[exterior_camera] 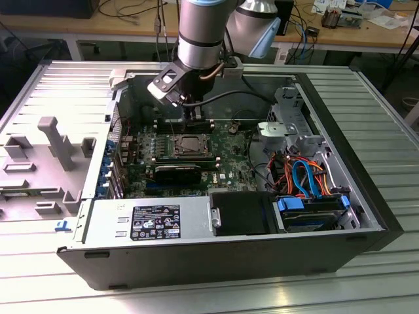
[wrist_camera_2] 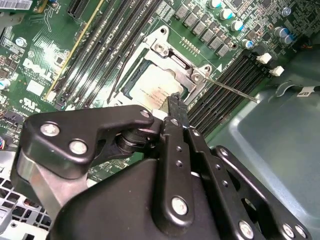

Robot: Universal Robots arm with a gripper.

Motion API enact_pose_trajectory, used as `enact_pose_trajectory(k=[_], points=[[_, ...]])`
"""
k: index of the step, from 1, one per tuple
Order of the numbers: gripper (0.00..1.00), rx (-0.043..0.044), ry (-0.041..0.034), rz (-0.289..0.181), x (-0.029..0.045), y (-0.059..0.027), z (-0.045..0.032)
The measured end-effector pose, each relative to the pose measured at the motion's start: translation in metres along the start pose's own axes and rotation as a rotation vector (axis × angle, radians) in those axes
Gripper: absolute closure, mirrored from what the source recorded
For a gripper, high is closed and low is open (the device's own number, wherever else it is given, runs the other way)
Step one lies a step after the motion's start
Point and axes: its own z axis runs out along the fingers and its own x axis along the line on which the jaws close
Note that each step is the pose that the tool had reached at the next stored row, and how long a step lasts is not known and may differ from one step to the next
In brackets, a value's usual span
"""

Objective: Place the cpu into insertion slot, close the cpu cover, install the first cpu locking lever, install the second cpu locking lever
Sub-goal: 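Install the second cpu locking lever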

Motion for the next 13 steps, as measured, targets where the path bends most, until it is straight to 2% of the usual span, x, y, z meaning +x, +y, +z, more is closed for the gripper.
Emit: enact_pose_trajectory(k=[2,11,13], points=[[0.89,0.0005,-0.0008,-0.009,-0.0001,0.0,-0.0001],[0.89,0.0081,-0.0154,-0.199,0.0,0.0,-0.0001],[0.89,0.0103,-0.0196,-0.258,0.0,0.0,-0.0001]])
